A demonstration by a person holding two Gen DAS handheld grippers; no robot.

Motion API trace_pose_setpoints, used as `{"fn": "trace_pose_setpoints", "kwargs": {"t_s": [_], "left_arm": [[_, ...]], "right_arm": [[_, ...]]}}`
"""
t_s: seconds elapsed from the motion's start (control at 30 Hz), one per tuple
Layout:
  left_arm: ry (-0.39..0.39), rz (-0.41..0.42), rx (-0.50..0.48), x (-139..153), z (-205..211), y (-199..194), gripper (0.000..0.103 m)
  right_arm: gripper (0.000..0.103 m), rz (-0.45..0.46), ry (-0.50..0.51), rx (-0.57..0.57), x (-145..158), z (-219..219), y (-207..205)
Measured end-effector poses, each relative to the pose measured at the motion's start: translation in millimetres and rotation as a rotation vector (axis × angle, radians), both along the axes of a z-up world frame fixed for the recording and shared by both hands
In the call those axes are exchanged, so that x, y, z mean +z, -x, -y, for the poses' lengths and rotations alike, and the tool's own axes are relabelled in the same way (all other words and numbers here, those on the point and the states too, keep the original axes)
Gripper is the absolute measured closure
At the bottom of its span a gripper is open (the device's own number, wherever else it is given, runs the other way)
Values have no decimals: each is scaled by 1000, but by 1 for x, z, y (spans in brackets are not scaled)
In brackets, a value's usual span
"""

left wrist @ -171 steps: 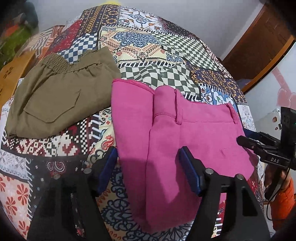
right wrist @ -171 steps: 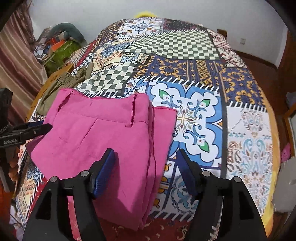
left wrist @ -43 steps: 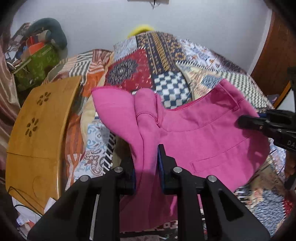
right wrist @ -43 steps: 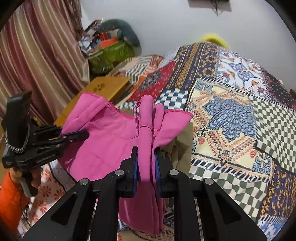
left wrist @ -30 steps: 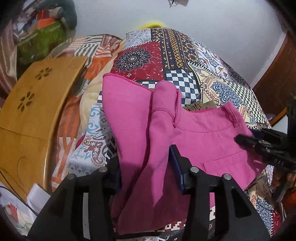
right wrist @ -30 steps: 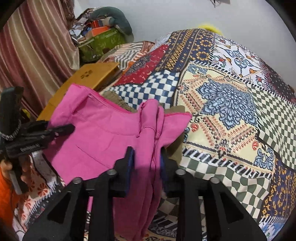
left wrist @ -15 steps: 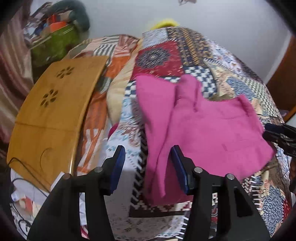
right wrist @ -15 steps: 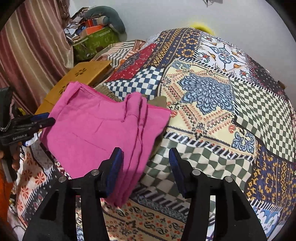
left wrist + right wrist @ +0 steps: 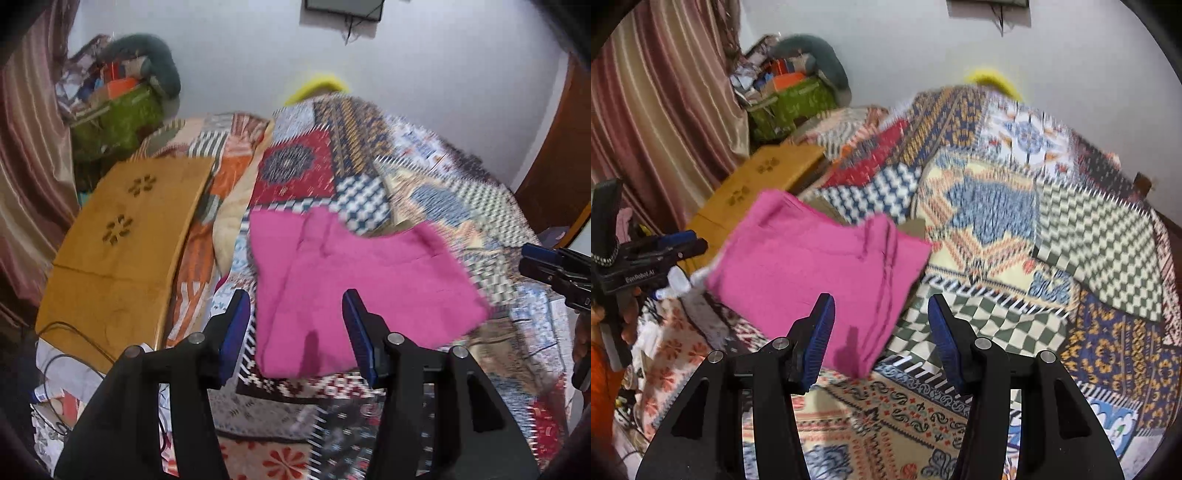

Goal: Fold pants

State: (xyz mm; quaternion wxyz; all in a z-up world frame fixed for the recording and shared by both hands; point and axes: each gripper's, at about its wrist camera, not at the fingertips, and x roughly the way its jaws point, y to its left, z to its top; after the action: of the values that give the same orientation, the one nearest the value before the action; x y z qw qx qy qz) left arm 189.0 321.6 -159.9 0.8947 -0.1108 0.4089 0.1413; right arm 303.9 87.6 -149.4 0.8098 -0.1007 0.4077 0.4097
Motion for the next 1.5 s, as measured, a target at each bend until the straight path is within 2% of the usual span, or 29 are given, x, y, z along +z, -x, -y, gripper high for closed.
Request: {"fn": "trace_pose_setpoints", "kwargs": {"t_s": [0.13,0.27,0.43,0.67,0.8,0.97,1.03,1.2,1.27,1.3,1.37,1.5], "left_arm": [[-15,75,-41,41,24,20,51],[-68,160,-63,87,53,47,51],[-85,264,-80,135,86,83,51],[-131,391,-60,184,130,134,51],[-152,459,-45,199,155,163,51],[-214,517,-38,209,186,194,51],[-242,532,-36,210,199,206,43],[-283,562,-37,207,220,229,34],[-281,568,-41,205,225,234,29],[-274,572,-41,205,227,237,24],[-263,583,-34,203,228,241,15],[-247,589,-27,200,228,244,13]], "right_arm": [[54,45,-70,13,35,12,20],[54,105,-131,31,69,26,44],[54,166,-243,33,110,54,76],[54,264,-351,82,155,87,125],[54,358,-389,89,174,108,158],[54,438,-432,73,182,128,191],[54,453,-440,70,182,131,201],[54,440,-476,54,177,137,215],[45,435,-486,34,173,137,218],[35,438,-491,18,171,138,218],[34,453,-483,-6,169,140,223],[20,468,-465,-31,170,144,233]]}}
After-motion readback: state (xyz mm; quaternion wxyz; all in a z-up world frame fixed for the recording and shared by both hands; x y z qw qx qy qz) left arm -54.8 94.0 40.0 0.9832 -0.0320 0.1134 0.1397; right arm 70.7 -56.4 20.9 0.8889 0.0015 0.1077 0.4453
